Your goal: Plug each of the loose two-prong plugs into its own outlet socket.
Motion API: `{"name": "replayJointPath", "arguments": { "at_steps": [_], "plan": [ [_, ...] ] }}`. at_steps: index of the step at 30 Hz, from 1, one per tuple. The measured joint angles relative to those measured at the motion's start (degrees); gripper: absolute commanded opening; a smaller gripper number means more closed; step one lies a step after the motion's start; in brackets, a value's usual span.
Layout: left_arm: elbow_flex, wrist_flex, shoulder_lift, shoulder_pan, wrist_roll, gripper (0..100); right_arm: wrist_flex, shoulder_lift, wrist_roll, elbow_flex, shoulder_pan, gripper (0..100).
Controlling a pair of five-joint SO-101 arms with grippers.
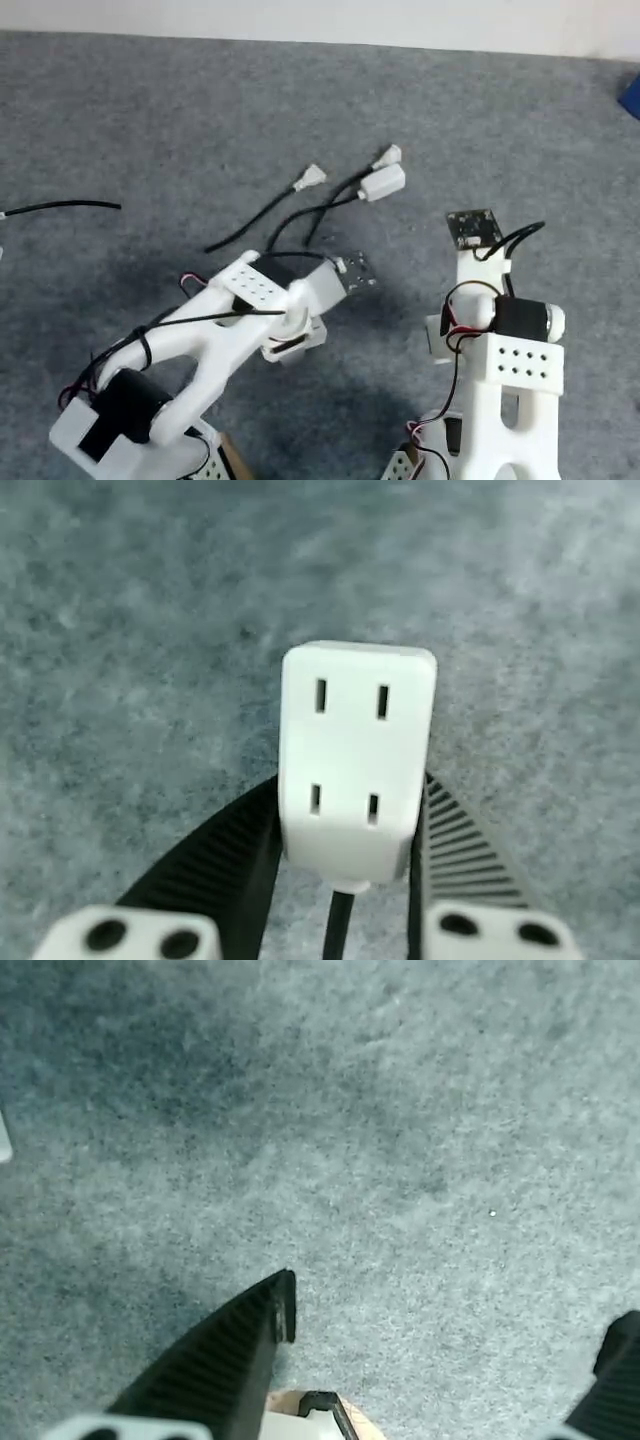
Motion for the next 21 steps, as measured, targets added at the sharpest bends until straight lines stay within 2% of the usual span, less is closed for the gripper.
{"name": "replayJointPath", "arguments": {
  "at_steps": [9,12,14,21],
  "plan": [
    [0.00,0.00,0.00,2.29,0.44,18,0.00,0.00,0.00,0.00,0.00,44.3],
    [-0.35,0.00,0.00,3.69,0.44,23,0.00,0.00,0.00,0.00,0.00,44.3],
    [-1.85,0.00,0.00,4.40,1.93,26,0.00,0.00,0.00,0.00,0.00,44.3],
    [-7.91,0.00,0.00,5.19,2.99,25,0.00,0.00,0.00,0.00,0.00,44.3]
  ]
}}
